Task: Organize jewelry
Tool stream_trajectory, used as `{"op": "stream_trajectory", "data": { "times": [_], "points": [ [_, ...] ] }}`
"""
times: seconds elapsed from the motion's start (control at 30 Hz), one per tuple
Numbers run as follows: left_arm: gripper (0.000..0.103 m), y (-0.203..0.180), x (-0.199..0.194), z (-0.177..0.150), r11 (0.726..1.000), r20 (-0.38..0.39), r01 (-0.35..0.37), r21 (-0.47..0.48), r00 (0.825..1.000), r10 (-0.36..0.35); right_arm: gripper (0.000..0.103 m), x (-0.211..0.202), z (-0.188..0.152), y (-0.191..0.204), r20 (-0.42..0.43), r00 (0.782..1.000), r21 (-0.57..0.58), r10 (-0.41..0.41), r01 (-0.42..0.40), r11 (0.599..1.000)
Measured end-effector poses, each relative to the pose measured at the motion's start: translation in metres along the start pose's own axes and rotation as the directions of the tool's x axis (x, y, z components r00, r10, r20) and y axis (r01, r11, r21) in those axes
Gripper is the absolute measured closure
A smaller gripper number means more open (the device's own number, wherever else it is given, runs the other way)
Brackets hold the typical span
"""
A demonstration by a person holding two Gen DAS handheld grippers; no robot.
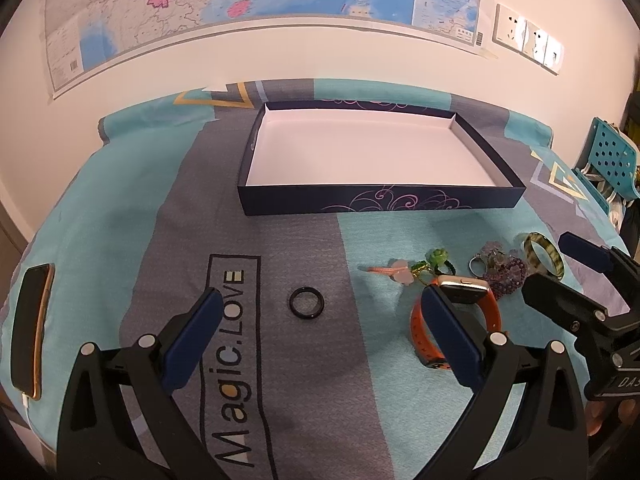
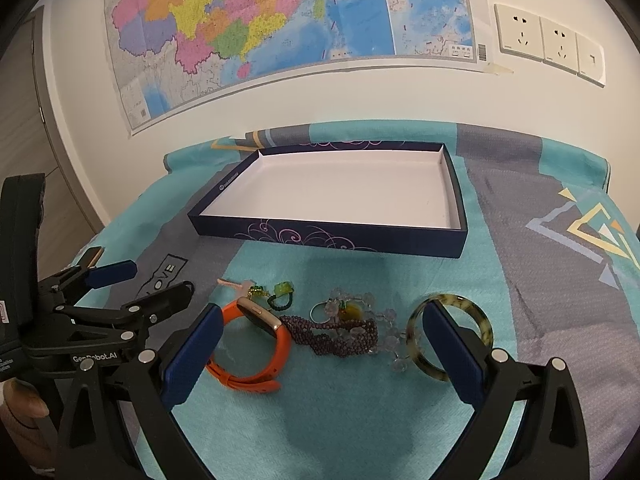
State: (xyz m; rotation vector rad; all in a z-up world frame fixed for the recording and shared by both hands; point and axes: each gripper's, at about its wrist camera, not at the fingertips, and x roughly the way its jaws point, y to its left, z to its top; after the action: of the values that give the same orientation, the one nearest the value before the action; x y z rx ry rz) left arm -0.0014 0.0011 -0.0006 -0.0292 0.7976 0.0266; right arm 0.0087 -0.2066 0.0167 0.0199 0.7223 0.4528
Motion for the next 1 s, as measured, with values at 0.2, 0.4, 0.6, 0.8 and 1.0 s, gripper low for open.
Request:
{"op": "stream_trajectory", "data": {
  "times": [0.2,0.4,0.6,0.8,1.0],
  "points": [
    [0.006,-0.0028,0.0002,-0.0007,1.000,-0.002,0.001,0.003,1.000,-0.001,0.006,-0.0001,-0.0011,-0.0002,0.003,1.000,0.005,-0.002,0.002,1.000],
    [0.006,-0.0040,0.0007,-0.0012,1.000,-0.003,0.001,0.002,1.000,-0.001,0.006,0.0006,-0.0017,-0.0020,-0.001,1.000,0.011,0.000,0.000,1.000],
    [0.006,-0.0044,0.0007,-0.0020,1.000,-0.002,0.002,0.004,1.000,-0.002,0.006,0.0017,-0.0017,-0.0018,-0.006,1.000,0.009,0.003,-0.003,1.000],
    [0.006,-0.0056,0.0022,-0.0028,1.000,-0.007,0.005,0.006,1.000,-0.005,0.006,0.0017,-0.0029,-0.0009,-0.005,1.000,0.011,-0.001,0.001,1.000],
    [0.006,-0.0084,0.0041,-0.0038,1.000,-0.012,0.013,0.013,1.000,-0.012,0.006,0.0021,-0.0029,-0.0014,-0.008,1.000,0.010,0.000,0.000,1.000]
  ]
}}
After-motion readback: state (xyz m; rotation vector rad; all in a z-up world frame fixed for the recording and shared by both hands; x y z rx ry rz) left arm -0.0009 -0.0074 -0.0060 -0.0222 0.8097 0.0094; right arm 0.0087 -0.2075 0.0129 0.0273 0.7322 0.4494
